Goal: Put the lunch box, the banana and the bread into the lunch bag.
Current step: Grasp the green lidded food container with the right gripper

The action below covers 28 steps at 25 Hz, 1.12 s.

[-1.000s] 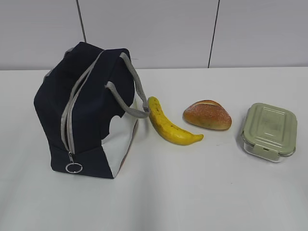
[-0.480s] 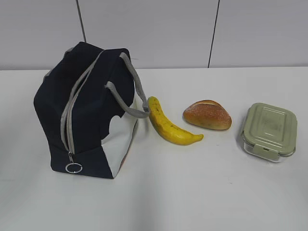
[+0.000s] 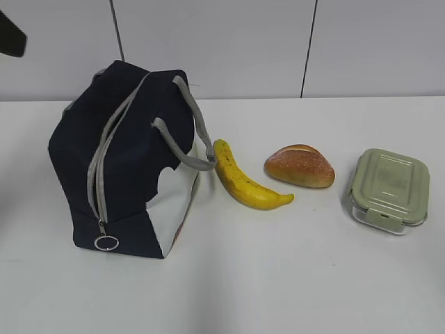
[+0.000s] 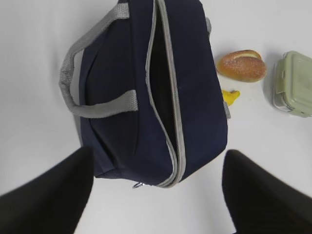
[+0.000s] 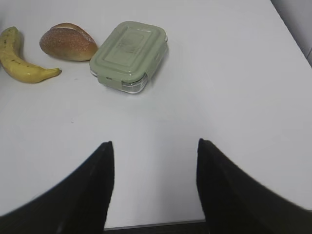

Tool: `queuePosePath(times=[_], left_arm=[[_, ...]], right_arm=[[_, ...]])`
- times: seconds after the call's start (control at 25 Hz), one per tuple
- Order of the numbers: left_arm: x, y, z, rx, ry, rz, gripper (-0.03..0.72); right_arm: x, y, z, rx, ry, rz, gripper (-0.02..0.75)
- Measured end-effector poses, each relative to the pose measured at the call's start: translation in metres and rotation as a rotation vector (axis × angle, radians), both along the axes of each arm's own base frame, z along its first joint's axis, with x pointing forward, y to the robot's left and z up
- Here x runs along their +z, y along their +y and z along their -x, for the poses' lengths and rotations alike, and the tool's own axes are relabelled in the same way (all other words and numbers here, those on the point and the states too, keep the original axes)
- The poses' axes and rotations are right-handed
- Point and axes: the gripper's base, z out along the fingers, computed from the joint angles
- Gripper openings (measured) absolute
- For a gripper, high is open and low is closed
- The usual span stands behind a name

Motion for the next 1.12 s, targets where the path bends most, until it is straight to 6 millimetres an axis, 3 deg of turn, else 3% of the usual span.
queuePosePath(times=[0.28, 0.64, 0.96, 1.12], left_arm=[[-0.027, -0.027, -0.066, -0.085, 0.11, -0.062, 0.535], [-0.055, -0.034, -0.126, -0.111, 0.214, -0.147, 0.43], [-0.08, -0.038, -0.15, -0.122, 0.286, -0.163, 0.377], [-0.082, -0.039, -0.153, -0.12, 0.284, -0.16, 0.253]], right_arm=[[0.0, 0.0, 0.0, 0.001, 0.0, -0.001, 0.404], [0.0, 0.0, 0.0, 0.001, 0.0, -0.001, 0.404], [0.0, 0.0, 0.0, 0.001, 0.0, -0.001, 0.404], [0.0, 0.0, 0.0, 0.001, 0.0, -0.001, 0.404]])
